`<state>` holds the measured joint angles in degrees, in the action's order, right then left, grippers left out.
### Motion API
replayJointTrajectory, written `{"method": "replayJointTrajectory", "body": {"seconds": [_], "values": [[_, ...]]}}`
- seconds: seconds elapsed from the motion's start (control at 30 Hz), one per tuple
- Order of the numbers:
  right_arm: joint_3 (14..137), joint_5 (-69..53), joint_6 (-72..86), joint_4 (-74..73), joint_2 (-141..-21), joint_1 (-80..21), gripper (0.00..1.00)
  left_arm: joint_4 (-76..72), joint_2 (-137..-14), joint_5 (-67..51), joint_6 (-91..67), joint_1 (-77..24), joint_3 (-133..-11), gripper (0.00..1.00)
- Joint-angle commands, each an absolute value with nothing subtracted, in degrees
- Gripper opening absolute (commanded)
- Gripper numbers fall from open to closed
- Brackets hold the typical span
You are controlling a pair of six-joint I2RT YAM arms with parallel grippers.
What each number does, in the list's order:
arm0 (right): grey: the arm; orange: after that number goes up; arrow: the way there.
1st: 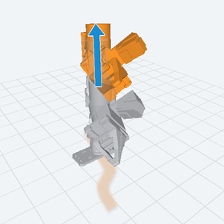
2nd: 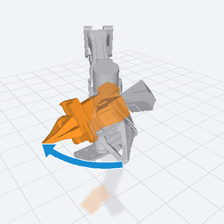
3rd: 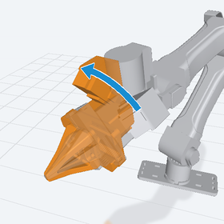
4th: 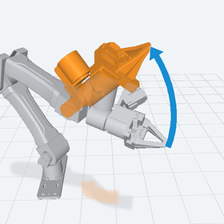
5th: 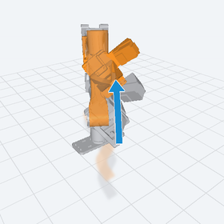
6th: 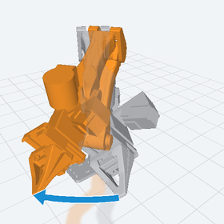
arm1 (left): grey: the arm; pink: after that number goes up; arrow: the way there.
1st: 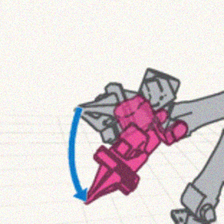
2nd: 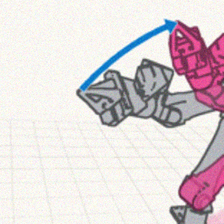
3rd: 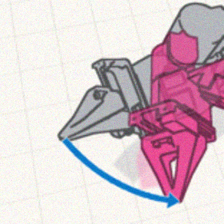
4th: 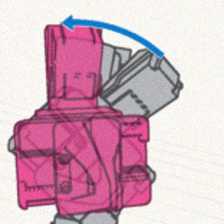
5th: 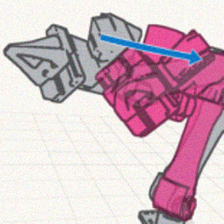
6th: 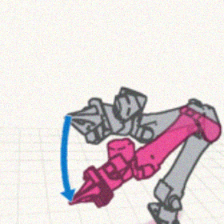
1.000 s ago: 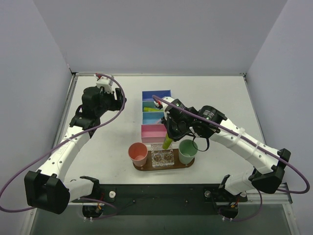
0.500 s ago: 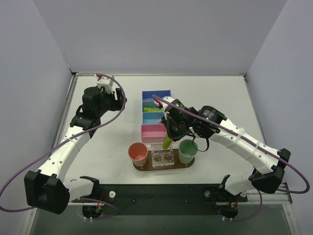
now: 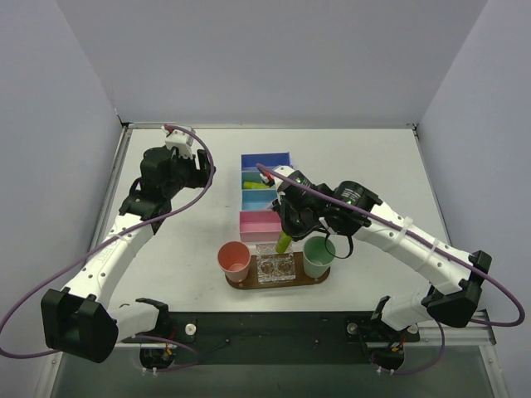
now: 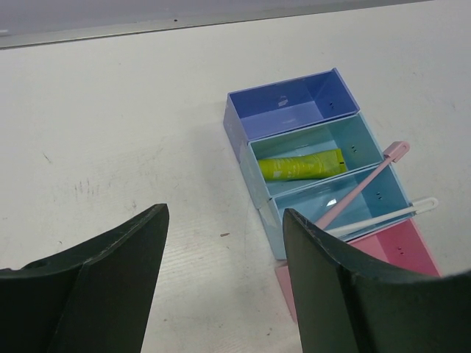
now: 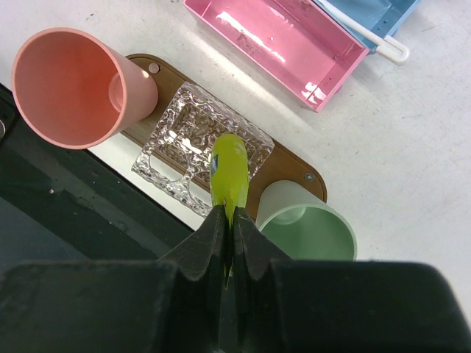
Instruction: Prepare toiletry sets of a toothbrush and toothpaste on the tray
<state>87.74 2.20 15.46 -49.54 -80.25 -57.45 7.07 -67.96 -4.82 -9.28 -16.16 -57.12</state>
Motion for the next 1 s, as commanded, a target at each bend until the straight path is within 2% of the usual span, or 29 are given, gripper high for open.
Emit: {"method": "replayJointTrajectory", "body": {"seconds": [0.0, 0.97], "values": [[87.5, 4.2, 16.2, -49.0, -80.9, -57.7, 0.0, 5.8, -66.5, -4.1, -8.6, -16.4, -57.9, 0.73], [86.0, 5.0, 15.7, -48.4, -83.7, -58.4, 0.0, 5.9, -66.2, -3.8, -8.3, -16.6, -57.8, 0.73]]}}
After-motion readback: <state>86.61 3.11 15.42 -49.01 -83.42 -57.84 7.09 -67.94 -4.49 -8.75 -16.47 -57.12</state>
